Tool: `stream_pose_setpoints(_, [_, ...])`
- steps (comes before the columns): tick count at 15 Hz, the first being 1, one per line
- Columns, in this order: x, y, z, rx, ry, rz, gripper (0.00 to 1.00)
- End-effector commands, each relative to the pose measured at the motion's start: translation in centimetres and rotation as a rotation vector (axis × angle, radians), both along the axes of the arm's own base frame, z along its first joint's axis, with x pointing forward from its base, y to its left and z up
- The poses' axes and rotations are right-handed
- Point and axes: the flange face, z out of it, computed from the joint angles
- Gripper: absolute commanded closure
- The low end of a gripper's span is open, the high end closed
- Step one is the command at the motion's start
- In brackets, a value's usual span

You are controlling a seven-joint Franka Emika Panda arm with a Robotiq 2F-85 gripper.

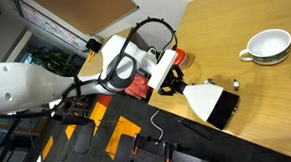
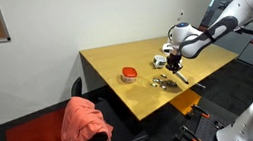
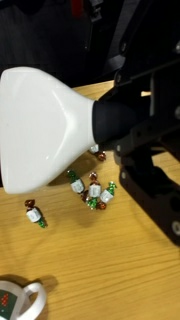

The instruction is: Use the broom to sweep the sweets to the left

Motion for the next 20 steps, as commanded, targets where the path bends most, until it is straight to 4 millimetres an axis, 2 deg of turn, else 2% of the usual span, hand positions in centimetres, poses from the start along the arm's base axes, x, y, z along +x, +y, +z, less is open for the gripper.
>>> stream_pose_setpoints(1, [-1.7,-1.7,0.6,-0.020,-0.042,-0.009,0.87])
stream_pose_setpoints(2, [-0.7,-1.3,-0.1,-0.011,-0.002,-0.006,0.62])
stream_pose_setpoints(4, [-1.2,-1.9,-0.2,-0.012,-0.007,-0.017,0.62])
stream_pose_setpoints(7, [-1.2,-1.9,-0.3,-0.011,-0.008,-0.017,0.62])
stream_pose_setpoints(8, [-1.2,-1.9,-0.3,-0.011,-0.008,-0.017,0.87])
stream_pose_setpoints(15, [-0.4,-4.7,0.1,-0.036,-0.071,-0.029,0.87])
stream_pose_setpoints(20, [0.4,-6.7,-1.7,-0.034,-0.093,-0.051,0.87])
